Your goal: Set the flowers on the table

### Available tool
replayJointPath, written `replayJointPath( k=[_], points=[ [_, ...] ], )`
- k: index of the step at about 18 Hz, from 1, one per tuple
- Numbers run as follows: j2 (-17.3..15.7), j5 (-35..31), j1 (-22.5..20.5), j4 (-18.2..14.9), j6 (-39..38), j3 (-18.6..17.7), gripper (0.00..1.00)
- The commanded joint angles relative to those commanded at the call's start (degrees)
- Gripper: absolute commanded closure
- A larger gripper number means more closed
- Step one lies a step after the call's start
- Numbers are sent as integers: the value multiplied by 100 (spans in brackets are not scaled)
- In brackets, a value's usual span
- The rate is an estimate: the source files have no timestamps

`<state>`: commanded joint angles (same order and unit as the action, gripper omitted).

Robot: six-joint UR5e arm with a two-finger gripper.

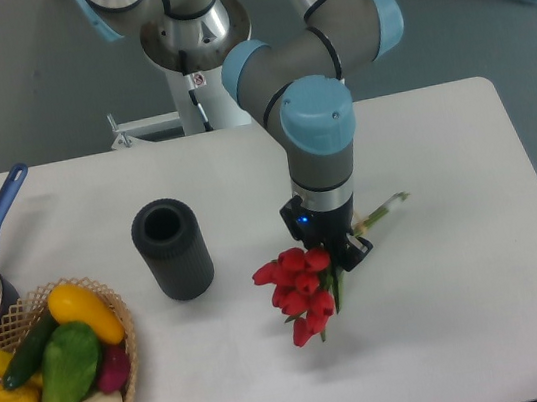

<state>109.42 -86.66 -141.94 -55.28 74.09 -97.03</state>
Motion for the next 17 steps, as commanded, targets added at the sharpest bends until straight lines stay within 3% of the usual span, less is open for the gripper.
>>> replayJointPath(
  k=[7,17],
  points=[
    [0,26,-53,527,-61,17,0],
    [-9,9,-158,571,9,0,0]
  ],
)
